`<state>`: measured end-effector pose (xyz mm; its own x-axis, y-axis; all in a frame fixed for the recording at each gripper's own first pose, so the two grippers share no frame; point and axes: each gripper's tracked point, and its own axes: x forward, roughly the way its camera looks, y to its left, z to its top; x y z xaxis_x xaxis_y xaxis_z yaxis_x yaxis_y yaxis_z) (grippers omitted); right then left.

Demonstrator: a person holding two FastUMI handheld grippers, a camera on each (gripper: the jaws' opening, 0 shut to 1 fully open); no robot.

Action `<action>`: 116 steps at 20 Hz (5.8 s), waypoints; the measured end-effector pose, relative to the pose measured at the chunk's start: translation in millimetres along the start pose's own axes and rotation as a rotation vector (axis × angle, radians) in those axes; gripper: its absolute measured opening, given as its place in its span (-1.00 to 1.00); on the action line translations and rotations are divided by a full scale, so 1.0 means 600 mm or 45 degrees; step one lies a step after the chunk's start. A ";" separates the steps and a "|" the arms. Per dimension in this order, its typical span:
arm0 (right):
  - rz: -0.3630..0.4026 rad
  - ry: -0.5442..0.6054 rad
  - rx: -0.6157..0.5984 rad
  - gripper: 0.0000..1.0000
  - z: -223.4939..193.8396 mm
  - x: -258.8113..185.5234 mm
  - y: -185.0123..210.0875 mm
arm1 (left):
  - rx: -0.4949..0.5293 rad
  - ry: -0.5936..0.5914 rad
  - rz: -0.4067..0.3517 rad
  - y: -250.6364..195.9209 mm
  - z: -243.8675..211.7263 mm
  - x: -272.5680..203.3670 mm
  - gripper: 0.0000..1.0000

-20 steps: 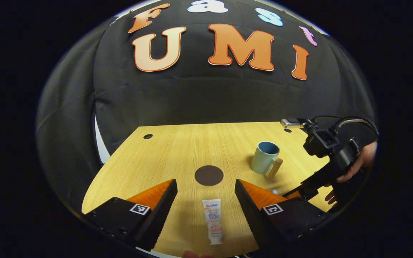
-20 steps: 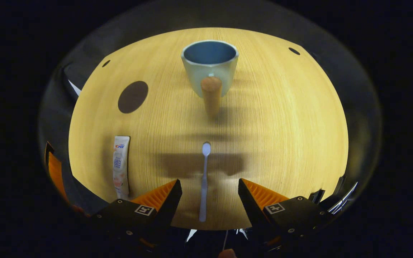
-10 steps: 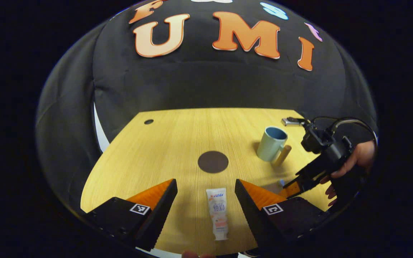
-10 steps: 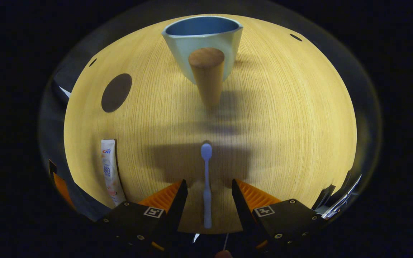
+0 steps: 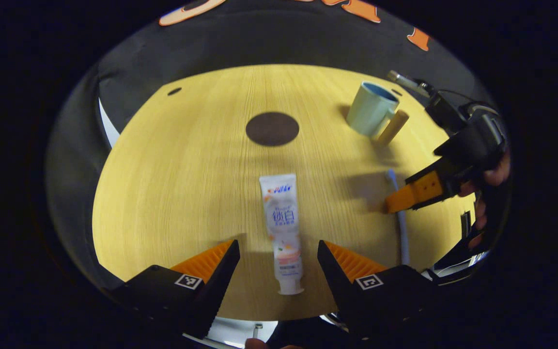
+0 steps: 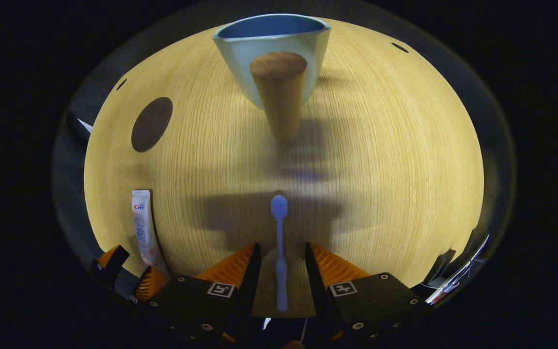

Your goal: Put the toothbrush and toothpaste on the desktop into the cup, then pick up the cup and place it on the coaster on the desktop.

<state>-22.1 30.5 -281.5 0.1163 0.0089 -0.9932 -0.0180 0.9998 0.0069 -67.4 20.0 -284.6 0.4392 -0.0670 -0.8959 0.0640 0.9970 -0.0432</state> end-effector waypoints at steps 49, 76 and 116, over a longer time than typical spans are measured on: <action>0.144 -0.405 0.004 -0.99 0.047 -0.140 -0.019 | -0.042 -0.244 0.024 0.009 0.097 0.028 -0.34; 0.044 -1.272 -0.059 -0.96 0.429 -0.273 -0.002 | -0.093 -0.560 0.079 0.050 0.249 -0.064 -0.34; -0.014 -1.385 -0.091 0.28 0.280 -0.312 -0.194 | 0.020 -1.334 -0.138 -0.206 0.574 -0.147 -0.36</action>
<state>125.0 -84.6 -76.7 0.9324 0.0455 -0.3585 -0.0652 0.9969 -0.0432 194.8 -110.3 -47.6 0.9850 -0.1630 -0.0568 0.1576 0.9836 -0.0879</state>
